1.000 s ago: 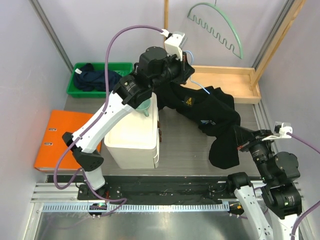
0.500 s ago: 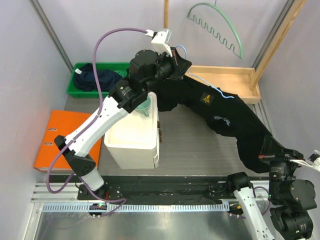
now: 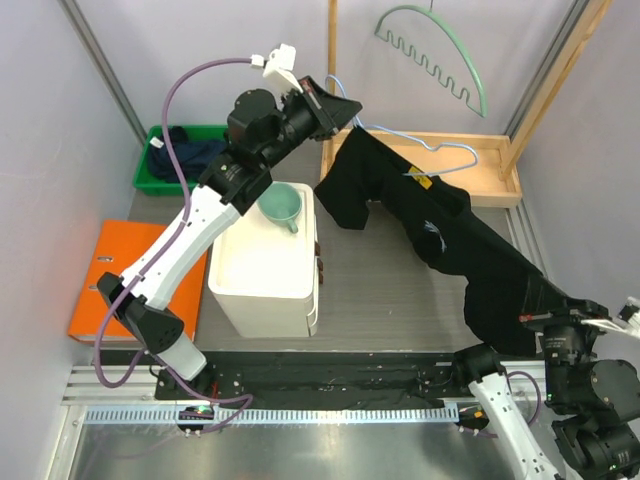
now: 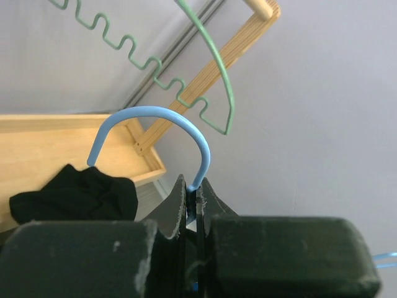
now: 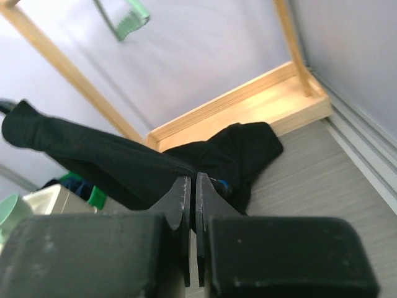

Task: Remove the t-shirt from the hanger

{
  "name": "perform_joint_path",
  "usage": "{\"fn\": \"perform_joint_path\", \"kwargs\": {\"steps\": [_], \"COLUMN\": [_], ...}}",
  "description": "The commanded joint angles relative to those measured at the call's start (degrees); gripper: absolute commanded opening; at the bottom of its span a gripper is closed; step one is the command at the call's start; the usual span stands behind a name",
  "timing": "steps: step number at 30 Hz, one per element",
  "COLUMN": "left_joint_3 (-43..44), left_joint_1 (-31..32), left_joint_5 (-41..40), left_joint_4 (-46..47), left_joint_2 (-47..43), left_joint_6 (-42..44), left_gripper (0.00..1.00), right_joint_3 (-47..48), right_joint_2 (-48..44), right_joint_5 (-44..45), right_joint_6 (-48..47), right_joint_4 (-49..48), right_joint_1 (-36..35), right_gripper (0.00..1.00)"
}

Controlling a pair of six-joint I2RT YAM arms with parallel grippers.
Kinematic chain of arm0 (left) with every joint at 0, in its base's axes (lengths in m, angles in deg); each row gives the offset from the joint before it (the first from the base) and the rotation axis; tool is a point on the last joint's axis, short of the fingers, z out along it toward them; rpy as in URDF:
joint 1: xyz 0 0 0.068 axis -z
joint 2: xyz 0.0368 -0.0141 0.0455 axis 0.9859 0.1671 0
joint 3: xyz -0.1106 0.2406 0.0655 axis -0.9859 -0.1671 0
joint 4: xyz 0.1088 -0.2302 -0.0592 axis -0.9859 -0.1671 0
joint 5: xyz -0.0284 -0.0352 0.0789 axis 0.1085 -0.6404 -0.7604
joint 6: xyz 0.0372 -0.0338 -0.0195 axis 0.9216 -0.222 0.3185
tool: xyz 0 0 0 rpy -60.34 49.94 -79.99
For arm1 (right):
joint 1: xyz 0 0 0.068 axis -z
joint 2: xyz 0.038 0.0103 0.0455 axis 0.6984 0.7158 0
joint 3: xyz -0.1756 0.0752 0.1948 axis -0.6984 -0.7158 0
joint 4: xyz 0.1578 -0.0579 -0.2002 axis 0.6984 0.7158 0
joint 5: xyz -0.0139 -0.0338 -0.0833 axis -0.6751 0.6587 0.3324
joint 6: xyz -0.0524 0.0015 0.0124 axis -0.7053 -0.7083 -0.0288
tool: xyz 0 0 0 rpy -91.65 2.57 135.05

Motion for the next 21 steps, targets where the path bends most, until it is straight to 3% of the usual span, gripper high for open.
{"fn": "perform_joint_path", "kwargs": {"steps": [1,10,12,15,16,19,21], "left_joint_3": [7.3,14.4,14.6,14.2,14.2,14.0,14.6], "left_joint_1": [-3.1,-2.0,-1.4,-0.1,0.2,2.3,4.1], "left_joint_5": [3.5,4.3,3.8,2.4,2.1,1.0,1.2], "left_joint_4": [8.0,-6.8,-8.4,-10.5,-11.0,-12.9,-14.4], "left_joint_2": [2.4,6.7,6.6,6.1,6.2,6.5,6.8], "left_joint_6": [-0.8,11.7,14.0,18.0,18.7,22.8,25.9], "left_gripper": [0.00,0.00,0.00,0.00,0.00,0.00,0.00], "right_joint_3": [-1.7,2.7,3.9,7.1,8.1,10.1,10.9], "right_joint_2": [6.7,28.1,29.6,28.8,28.0,24.6,22.6], "right_joint_5": [-11.3,-33.2,-35.5,-35.8,-36.0,-38.0,-40.0], "right_joint_6": [-5.5,-5.5,-6.9,-10.1,-11.4,-14.0,-15.0], "right_joint_4": [-8.6,-10.9,-9.1,-5.6,-4.6,-3.7,-3.8], "right_joint_1": [0.3,0.4,0.4,0.3,0.4,0.3,0.4], "right_gripper": [0.01,0.04,0.29,0.57,0.71,0.85,0.89]}}
